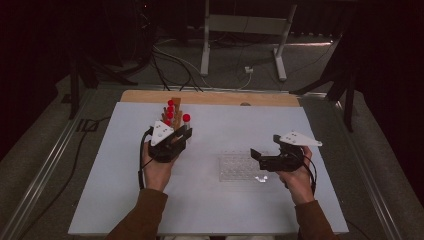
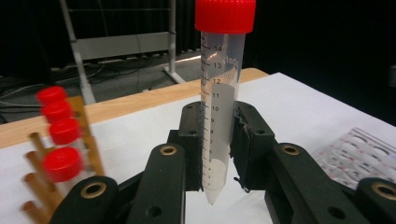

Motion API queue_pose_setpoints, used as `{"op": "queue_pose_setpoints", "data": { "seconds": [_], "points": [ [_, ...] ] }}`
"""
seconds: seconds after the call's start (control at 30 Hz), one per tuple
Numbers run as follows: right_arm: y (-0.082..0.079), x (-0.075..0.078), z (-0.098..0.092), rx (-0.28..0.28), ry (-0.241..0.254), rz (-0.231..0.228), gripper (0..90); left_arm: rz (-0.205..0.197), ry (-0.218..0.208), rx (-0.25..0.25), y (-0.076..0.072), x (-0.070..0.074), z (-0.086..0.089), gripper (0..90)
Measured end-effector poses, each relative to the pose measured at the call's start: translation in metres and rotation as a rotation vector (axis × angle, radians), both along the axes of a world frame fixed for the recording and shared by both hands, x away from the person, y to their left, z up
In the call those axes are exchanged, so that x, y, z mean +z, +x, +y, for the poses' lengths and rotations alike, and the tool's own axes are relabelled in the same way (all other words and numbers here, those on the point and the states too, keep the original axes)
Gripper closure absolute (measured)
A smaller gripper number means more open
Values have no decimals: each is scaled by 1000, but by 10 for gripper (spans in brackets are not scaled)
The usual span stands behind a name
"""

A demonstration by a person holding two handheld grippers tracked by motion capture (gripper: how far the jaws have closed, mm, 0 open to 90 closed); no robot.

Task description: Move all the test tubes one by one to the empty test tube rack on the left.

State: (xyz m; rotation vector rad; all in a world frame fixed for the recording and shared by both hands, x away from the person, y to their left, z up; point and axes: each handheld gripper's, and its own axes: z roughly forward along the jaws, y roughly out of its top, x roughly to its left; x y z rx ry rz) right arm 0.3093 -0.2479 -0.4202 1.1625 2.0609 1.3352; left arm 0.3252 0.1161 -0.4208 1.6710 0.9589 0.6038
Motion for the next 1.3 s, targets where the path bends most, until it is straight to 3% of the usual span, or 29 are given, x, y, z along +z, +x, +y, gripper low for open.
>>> {"op": "queue_pose_setpoints", "data": {
  "seconds": [0.47,1.3],
  "points": [
    [-1,-8,-11,-34,16,21,0,-5,17,60,3,0,25,758],
    [-2,-10,-20,-55,33,22,0,-7,31,156,5,-16,50,758]
  ]
}}
